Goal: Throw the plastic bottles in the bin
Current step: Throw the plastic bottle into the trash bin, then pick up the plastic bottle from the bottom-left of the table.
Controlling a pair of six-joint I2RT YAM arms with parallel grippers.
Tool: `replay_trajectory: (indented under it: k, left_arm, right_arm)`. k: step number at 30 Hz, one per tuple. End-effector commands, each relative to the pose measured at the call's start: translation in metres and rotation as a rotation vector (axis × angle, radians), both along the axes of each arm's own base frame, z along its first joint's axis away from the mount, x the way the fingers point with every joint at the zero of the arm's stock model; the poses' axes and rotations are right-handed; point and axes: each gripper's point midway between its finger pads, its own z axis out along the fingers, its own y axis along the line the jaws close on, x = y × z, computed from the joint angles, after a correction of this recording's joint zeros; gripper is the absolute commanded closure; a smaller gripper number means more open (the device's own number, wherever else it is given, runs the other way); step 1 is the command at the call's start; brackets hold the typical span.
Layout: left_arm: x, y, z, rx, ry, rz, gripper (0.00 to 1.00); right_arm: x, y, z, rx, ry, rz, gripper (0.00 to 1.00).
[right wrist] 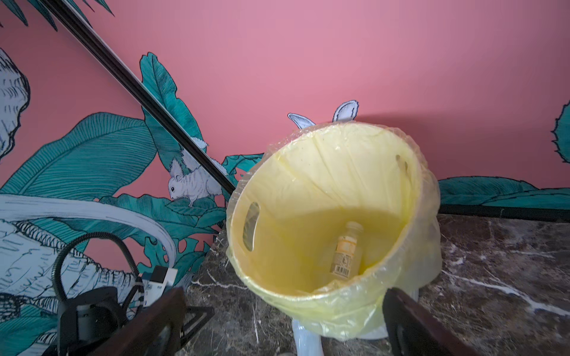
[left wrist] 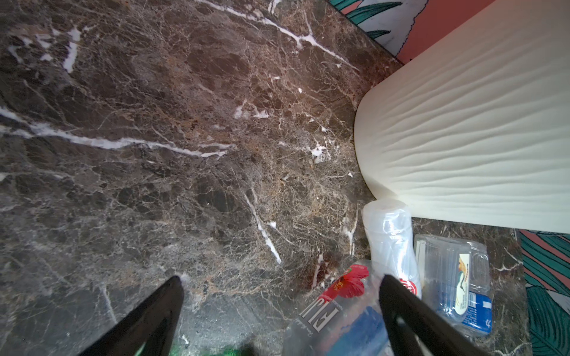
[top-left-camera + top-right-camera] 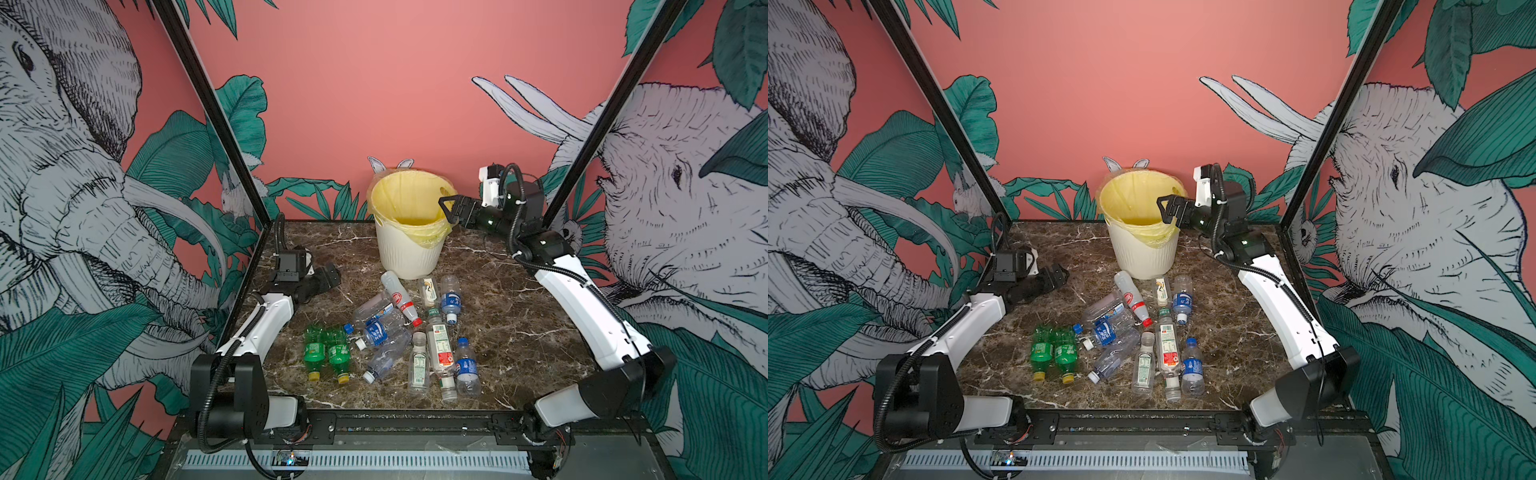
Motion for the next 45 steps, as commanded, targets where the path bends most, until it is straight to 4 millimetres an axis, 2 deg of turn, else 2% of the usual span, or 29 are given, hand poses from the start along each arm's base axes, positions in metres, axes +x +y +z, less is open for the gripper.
replay_trajectory:
  k: [1, 6, 11, 12, 17, 22, 29, 33, 38, 45]
  left_arm:
    - [-0.003, 0.004, 0.015, 0.004, -0.019, 0.018, 0.01]
    - [-0.01, 0.006, 0.016, 0.011, -0.01, 0.022, 0.01]
    - [-0.021, 0.01, 0.019, 0.041, 0.005, 0.025, 0.01]
    - [-0.023, 0.011, 0.02, 0.047, 0.004, 0.027, 0.01]
    - [-0.032, 0.014, 0.025, 0.054, 0.009, 0.035, 0.01]
    - [-0.043, 0.013, 0.026, 0.045, 0.042, 0.04, 0.01]
    - [-0.071, 0.016, 0.027, 0.044, 0.082, 0.05, 0.01]
    - [-0.085, 0.019, 0.025, 0.051, 0.087, 0.062, 0.01]
    - [-0.098, 0.024, 0.019, 0.071, 0.136, 0.09, 0.01]
    - [-0.113, 0.029, -0.006, 0.087, 0.24, 0.116, 0.01]
  right_arm:
    - [-0.005, -0.005, -0.001, -0.025, -0.056, -0.015, 0.01]
    - [-0.016, -0.015, -0.028, -0.056, -0.026, -0.033, 0.01]
    - [-0.022, -0.019, -0.043, -0.067, -0.003, -0.037, 0.01]
    - [-0.023, -0.019, -0.055, -0.075, 0.018, -0.037, 0.01]
    - [-0.028, -0.024, -0.073, -0.08, 0.043, -0.05, 0.01]
    - [-0.028, -0.027, -0.091, -0.086, 0.068, -0.056, 0.01]
    - [-0.022, -0.028, -0.119, -0.082, 0.115, -0.059, 0.01]
    - [-0.023, -0.03, -0.129, -0.069, 0.133, -0.067, 0.01]
    - [-0.025, -0.037, -0.131, -0.068, 0.129, -0.081, 0.01]
    - [-0.032, -0.046, -0.145, -0.08, 0.144, -0.102, 0.01]
